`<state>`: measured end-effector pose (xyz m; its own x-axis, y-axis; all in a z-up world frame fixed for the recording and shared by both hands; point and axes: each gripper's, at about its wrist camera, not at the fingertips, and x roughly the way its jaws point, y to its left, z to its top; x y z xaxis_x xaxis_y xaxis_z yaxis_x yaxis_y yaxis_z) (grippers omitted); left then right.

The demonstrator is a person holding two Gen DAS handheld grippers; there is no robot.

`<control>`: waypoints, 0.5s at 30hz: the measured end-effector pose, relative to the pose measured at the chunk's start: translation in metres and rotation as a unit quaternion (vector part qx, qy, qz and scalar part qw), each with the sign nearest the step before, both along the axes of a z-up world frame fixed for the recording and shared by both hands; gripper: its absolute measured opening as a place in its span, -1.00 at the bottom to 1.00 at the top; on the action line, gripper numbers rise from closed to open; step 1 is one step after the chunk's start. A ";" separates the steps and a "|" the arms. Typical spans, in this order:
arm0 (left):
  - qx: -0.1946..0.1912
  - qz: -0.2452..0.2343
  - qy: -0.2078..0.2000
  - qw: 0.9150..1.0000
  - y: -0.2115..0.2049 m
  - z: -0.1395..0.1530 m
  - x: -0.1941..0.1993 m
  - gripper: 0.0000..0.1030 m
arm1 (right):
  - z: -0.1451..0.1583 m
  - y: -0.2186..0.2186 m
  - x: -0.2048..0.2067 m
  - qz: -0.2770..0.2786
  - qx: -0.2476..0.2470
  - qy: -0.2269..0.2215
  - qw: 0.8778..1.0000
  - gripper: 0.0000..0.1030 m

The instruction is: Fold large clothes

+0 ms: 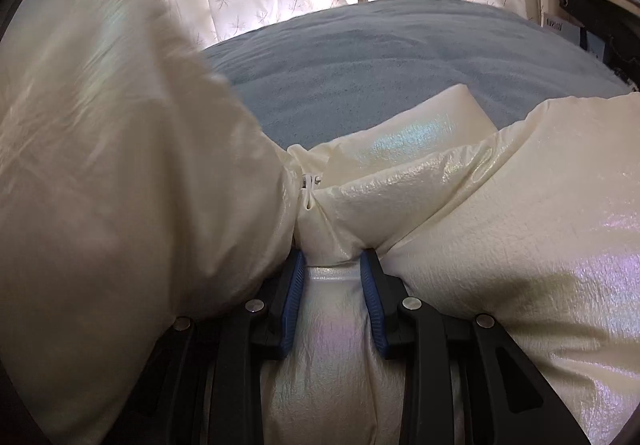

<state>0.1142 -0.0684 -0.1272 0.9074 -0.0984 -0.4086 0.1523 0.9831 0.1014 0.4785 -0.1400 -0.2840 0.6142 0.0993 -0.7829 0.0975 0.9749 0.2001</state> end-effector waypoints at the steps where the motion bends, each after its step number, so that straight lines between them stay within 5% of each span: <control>1: 0.006 -0.001 -0.001 1.000 -0.006 0.002 -0.002 -0.49 | 0.001 -0.006 0.005 0.009 0.001 0.012 1.000 -0.40; 5: 0.024 0.005 0.002 1.000 -0.026 0.008 -0.001 -0.49 | 0.013 -0.020 0.021 0.064 0.029 0.085 0.994 -0.41; 8: 0.043 0.012 -0.003 0.999 -0.051 0.024 -0.027 -0.49 | 0.037 -0.056 0.021 0.090 0.115 0.123 0.982 -0.40; 11: 0.060 0.017 0.000 0.998 -0.084 0.044 -0.046 -0.49 | 0.076 -0.104 -0.005 0.078 0.122 0.082 0.986 -0.39; 15: 0.088 0.009 -0.001 0.996 -0.146 0.068 -0.044 -0.49 | 0.120 -0.185 -0.063 0.025 0.087 0.004 0.996 -0.12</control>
<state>0.0706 -0.2143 -0.0592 0.9091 -0.0084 -0.4164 0.1339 0.9526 0.2732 0.4156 -0.3255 -0.1639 0.5994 0.2647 -0.7554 0.0520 0.9289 0.3668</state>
